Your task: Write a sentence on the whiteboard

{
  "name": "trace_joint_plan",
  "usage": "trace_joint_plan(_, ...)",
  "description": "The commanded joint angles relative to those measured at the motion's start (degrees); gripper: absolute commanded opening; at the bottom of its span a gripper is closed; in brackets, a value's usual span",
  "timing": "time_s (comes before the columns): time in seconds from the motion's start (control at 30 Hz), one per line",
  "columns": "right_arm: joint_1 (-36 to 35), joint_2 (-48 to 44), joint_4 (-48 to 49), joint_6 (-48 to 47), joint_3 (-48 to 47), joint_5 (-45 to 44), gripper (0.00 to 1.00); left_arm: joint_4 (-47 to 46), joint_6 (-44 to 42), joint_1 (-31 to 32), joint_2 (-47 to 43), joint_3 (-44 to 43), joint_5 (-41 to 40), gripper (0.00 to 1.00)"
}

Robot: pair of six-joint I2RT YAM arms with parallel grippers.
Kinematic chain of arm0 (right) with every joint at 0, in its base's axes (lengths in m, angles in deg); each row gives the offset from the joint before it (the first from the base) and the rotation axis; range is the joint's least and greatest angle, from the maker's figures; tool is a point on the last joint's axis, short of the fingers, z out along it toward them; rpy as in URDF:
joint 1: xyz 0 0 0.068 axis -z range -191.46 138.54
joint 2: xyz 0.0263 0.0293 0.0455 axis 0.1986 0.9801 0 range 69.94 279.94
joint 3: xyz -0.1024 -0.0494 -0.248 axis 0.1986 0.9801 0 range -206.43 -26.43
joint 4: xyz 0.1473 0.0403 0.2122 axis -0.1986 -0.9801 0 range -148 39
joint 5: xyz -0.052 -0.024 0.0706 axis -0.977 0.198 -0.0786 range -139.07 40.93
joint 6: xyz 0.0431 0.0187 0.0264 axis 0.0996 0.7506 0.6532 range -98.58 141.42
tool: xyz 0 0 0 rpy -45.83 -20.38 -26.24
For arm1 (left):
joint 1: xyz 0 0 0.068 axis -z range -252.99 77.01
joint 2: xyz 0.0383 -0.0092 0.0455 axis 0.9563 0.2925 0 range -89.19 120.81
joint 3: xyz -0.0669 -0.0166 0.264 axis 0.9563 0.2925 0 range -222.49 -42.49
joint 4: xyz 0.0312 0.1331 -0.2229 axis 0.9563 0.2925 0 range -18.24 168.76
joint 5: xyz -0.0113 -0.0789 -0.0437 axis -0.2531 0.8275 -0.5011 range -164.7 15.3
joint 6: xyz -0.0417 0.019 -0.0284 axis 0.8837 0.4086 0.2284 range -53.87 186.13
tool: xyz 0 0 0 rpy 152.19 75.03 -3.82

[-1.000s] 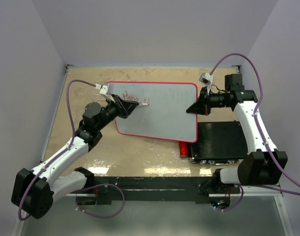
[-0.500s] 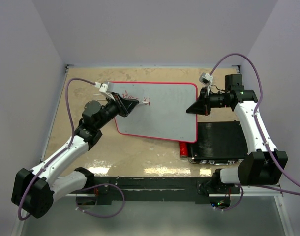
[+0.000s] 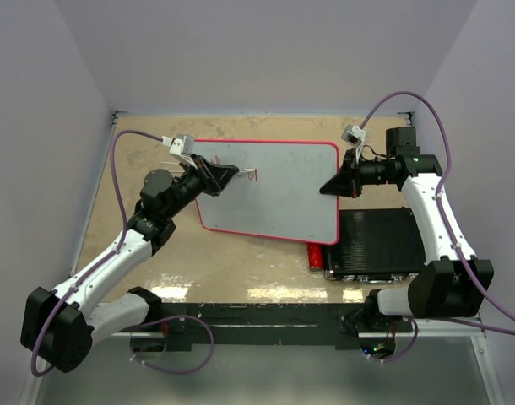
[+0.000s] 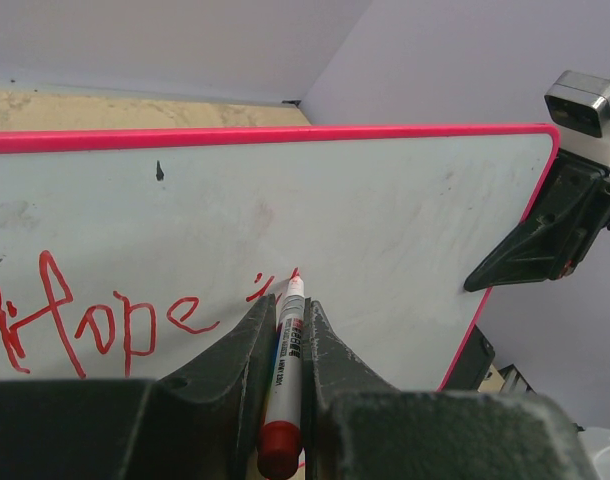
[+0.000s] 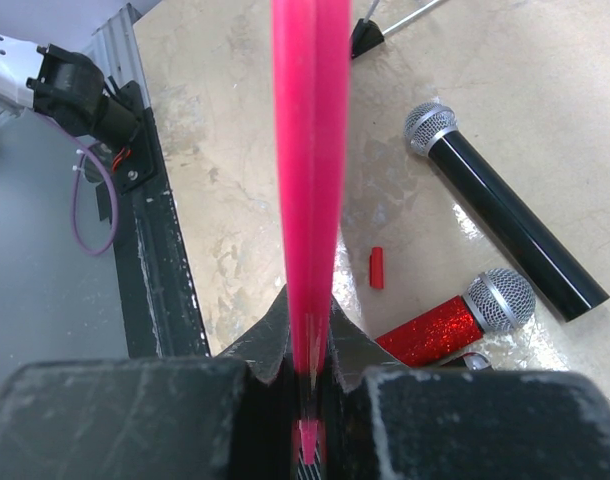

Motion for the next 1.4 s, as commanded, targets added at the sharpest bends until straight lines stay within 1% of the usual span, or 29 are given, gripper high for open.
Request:
trace_joint_plan(0.0, -0.32, -2.08, 1.6, -1.71, -0.47, 1.63, 0.0, -1.95, -1.82, 0.02, 0.79, -2.22, -0.47, 0.0)
trace_joint_plan(0.27, -0.32, -2.34, 1.51, -1.71, -0.56, 1.54, 0.0, -4.06, -0.94, 0.11, 2.9, -3.28, 2.0, 0.0)
trace_joint_plan(0.5, -0.32, -1.91, 1.51, -1.8, -0.56, 1.63, 0.0, -1.95, -1.64, 0.11, 2.37, -2.49, 2.35, 0.0)
trace_joint_plan(0.7, -0.32, -1.99, 1.42, -1.8, -0.64, 1.63, 0.0, 0.42, -2.26, 0.11, 1.23, -0.12, 3.05, 0.0)
trace_joint_plan(0.9, -0.32, -1.99, 1.34, -1.8, -0.82, 1.72, 0.0, 0.69, -2.08, 0.11, 1.05, 1.12, 4.28, 0.0)
trace_joint_plan(1.23, -0.32, -2.26, 1.51, -1.62, -0.64, 1.54, 0.0, -0.54, -1.21, 0.11, 1.76, -0.9, 6.21, 0.0)
trace_joint_plan(1.37, -0.32, -2.17, 1.51, -1.62, -0.64, 1.54, 0.0, 0.33, -0.85, 0.02, -0.52, -2.66, 7.01, 0.0)
